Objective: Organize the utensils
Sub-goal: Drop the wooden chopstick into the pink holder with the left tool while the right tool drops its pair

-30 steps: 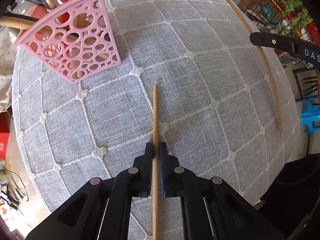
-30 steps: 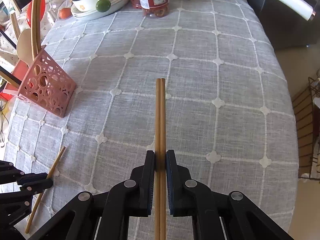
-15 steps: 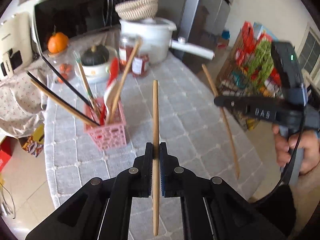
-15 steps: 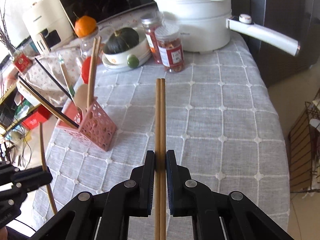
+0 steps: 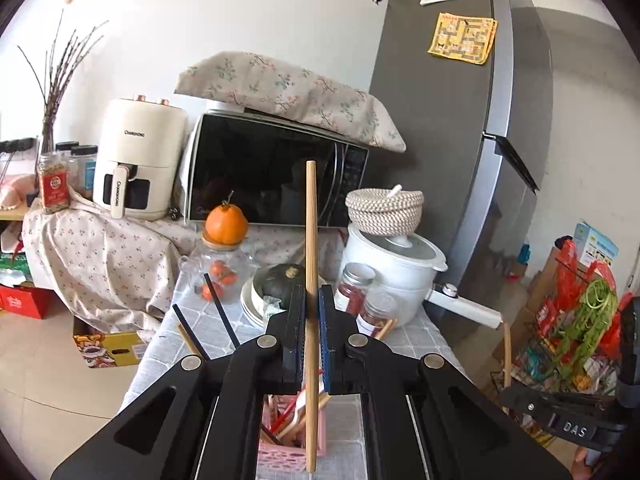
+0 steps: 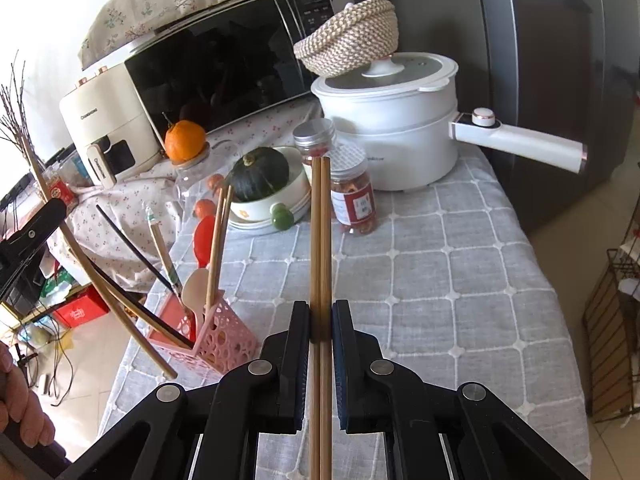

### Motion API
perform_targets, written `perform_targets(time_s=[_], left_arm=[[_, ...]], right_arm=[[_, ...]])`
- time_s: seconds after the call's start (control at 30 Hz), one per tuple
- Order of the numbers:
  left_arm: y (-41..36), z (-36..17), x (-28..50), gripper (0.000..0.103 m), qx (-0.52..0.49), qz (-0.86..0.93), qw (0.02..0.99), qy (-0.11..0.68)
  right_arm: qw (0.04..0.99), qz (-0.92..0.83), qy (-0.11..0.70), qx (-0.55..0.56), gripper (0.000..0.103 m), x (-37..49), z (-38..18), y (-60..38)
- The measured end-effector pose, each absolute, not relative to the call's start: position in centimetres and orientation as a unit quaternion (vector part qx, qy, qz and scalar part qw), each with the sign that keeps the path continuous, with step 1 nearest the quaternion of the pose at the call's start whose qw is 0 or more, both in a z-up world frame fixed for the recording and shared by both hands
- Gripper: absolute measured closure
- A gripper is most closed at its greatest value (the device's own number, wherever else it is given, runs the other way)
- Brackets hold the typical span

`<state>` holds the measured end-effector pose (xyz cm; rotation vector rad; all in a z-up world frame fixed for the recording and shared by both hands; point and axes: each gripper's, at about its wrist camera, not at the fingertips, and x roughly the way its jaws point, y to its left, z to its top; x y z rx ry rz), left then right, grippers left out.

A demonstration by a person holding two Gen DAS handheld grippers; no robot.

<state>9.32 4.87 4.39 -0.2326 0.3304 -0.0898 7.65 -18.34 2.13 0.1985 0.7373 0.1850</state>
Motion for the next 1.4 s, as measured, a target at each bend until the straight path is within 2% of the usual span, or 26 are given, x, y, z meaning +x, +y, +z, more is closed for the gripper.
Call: perform_targets(time_s=[0.23, 0.7, 1.0, 1.3, 1.37, 1.4], left_arm=[[4.7, 3.2, 10.9, 0.097, -0.123, -0.015, 0.985, 0.123], [4.7, 2.5, 11.2, 0.097, -0.120, -0.011, 0.988, 0.101], [4.4, 0.3, 12.8, 0.097, -0.117, -0.018, 0.983, 0.141], [3.4, -1.9, 12.9, 0.095, -0.077, -0.013, 0.969, 0.234], [3.4, -1.7, 12.4, 0.093, -0.071, -0.013, 0.966, 0.249], [3.4, -1.6, 12.1, 0.087, -0.069, -0.017, 0.964, 0.256]], right_arm=[[0.926, 0.092, 0.355, 0.094, 0.094, 8.0, 1.7, -18.1], [0.927, 0.086, 0.351, 0.099, 0.094, 7.7, 1.5, -18.7], [0.928, 0.088, 0.351, 0.090, 0.094, 7.5, 1.2, -18.5], [0.937, 0.082, 0.326, 0.099, 0.094, 7.5, 1.9, -19.0], [0.939, 0.081, 0.319, 0.104, 0.094, 7.4, 2.1, -18.9], [0.940, 0.081, 0.315, 0.105, 0.094, 7.3, 2.3, -18.8]])
